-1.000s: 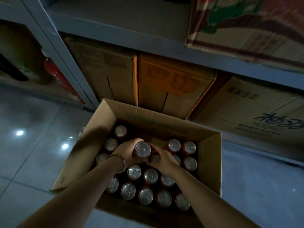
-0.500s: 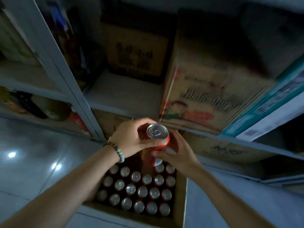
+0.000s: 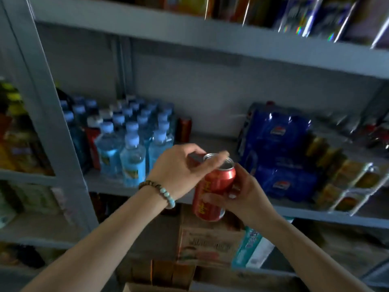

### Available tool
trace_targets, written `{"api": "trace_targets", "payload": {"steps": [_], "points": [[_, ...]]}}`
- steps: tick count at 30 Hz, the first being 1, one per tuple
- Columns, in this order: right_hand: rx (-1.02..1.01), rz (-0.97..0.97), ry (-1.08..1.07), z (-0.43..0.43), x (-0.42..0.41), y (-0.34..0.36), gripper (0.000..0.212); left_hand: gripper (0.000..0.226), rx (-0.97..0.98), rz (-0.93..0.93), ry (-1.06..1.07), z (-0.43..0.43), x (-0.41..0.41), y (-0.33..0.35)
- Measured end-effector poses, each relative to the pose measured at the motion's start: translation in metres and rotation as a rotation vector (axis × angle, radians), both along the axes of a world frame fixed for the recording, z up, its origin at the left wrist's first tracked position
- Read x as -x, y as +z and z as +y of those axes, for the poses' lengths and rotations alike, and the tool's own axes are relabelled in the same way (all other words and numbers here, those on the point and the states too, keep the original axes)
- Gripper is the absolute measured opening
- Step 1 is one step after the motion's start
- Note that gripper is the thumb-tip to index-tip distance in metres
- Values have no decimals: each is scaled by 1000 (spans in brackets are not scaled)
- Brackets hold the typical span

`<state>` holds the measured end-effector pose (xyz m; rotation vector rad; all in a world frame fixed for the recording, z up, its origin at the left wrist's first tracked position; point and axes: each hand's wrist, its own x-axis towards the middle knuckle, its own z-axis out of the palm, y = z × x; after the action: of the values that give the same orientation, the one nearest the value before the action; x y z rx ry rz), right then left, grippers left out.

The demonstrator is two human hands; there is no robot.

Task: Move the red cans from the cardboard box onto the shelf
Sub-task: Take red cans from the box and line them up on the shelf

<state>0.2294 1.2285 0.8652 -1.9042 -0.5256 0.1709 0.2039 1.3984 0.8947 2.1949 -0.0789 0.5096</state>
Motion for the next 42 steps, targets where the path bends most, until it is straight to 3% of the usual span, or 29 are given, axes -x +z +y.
{"api": "trace_targets", "payload": {"steps": [6, 11, 16, 21, 25, 27, 30, 32, 35, 42], "points": [[-126, -17, -35, -8, -34, 67, 75, 31, 299, 137, -294, 0, -21, 25], [-135, 39, 55, -10, -86, 80, 75, 74, 424, 104, -246, -9, -67, 10], [-34, 92, 97, -6, -147, 59, 84, 54, 467, 90, -165, -7, -120, -23], [4, 136, 104, 11, -197, 16, 70, 64, 529, 115, -117, 3, -168, -80], [69, 33, 50, 35, -236, -15, 51, 71, 533, 131, -102, 17, -203, -113], [56, -9, 51, 47, -258, -32, 51, 68, 467, 98, -67, 23, -215, -127], [24, -58, -28, 64, -290, -59, 58, 83, 112, 97, 117, 33, -232, -153], [-17, -51, -88, 71, -316, -76, 62, 85, -152, 216, 227, 39, -237, -167], [-34, -41, -131, 78, -346, -87, 64, 76, -421, 372, 229, 40, -240, -178], [-68, 27, -108, 95, -371, -87, 56, 68, -557, 444, 198, 39, -244, -184]]}}
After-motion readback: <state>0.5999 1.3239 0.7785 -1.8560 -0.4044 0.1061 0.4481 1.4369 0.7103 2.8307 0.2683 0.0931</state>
